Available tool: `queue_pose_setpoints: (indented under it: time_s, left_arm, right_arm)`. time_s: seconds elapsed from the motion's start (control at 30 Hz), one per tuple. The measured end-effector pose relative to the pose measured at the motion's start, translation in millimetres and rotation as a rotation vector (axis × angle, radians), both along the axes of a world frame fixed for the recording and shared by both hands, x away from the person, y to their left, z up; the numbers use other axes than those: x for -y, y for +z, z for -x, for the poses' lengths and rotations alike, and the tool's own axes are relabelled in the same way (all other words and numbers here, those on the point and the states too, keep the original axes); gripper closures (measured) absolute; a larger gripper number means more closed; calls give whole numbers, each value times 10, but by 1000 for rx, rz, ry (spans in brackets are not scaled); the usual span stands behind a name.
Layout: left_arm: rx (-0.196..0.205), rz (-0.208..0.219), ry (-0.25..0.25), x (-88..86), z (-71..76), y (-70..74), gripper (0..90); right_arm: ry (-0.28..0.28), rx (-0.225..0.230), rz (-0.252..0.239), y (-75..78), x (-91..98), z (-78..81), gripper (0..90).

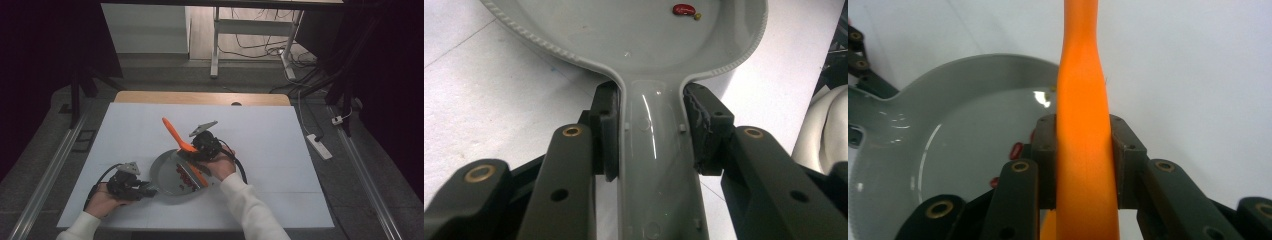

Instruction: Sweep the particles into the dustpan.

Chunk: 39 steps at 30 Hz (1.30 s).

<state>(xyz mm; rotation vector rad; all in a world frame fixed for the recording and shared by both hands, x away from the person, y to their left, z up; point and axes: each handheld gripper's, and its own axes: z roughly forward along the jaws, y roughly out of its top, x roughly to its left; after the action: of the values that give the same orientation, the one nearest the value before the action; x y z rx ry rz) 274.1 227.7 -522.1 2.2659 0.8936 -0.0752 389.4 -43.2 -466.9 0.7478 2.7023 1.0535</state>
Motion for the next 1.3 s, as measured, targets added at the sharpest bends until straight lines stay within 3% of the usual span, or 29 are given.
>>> queue_pose_setpoints:
  time_s: [0.33,0.8,1.03,1.3]
  left_arm:
    - [8,13,3,-4,6,1,614]
    - [24,37,-12,-18,44,-18,614]
    - [20,56,-13,-89,126,2,614]
    - [19,44,-33,-85,170,12,614]
  right_arm:
    - [-72,59,-2,107,278,30,702]
    - [-123,74,-16,43,643,126,702]
    - [-136,69,11,-23,679,167,702]
    - [-128,52,40,-129,663,241,702]
